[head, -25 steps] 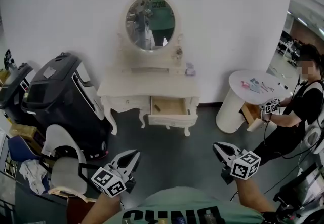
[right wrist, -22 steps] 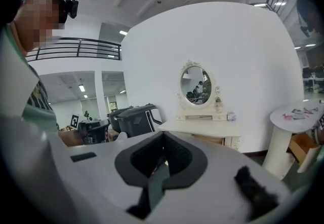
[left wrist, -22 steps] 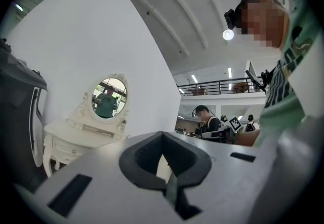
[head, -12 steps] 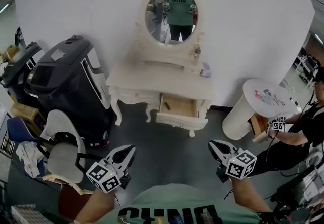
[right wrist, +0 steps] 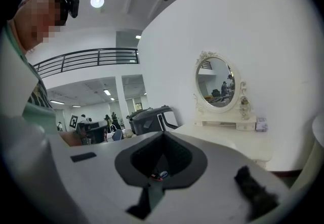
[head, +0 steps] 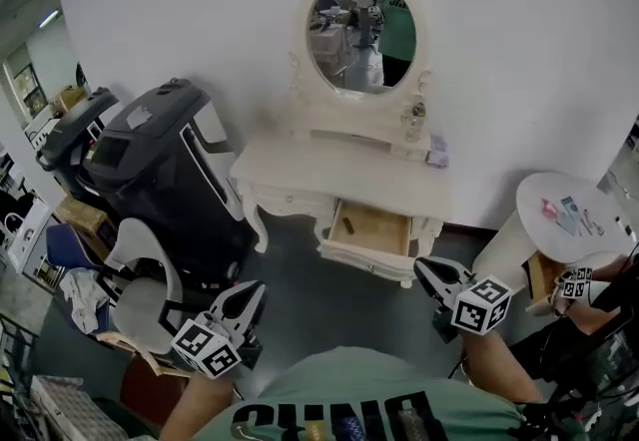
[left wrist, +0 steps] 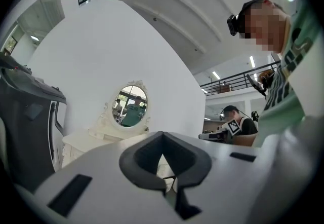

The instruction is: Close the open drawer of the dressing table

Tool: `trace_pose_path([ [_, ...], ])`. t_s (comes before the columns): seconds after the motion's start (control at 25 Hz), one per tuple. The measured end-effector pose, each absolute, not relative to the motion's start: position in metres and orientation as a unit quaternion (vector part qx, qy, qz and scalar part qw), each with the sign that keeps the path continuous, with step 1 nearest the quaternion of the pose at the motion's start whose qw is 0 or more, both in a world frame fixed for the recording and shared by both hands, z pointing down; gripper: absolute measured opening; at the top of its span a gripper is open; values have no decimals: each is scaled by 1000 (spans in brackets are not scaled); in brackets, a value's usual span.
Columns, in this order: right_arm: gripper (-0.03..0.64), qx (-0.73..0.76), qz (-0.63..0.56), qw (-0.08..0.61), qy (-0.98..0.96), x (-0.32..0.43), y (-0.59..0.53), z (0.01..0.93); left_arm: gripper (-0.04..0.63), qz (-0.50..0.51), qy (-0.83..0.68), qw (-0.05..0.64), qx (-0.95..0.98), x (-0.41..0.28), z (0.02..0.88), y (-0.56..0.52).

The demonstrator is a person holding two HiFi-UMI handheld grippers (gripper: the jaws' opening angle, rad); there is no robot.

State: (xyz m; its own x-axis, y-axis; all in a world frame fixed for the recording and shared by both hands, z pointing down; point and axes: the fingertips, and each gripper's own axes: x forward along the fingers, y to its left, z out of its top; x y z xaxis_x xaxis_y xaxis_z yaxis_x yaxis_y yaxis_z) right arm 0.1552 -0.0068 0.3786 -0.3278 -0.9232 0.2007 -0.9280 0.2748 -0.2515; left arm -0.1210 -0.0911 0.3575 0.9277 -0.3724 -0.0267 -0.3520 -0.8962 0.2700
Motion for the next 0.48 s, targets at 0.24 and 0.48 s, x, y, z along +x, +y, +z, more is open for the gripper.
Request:
trace_pose_path([
  [0.24, 6, 541, 161, 10, -825, 226, -32, 389, -2, -35, -216, 127, 967, -38, 353, -90],
  [0.48, 6, 520, 188, 2, -833, 266, -44, 419, -2, 1, -228, 129, 965, 11, 367, -88],
])
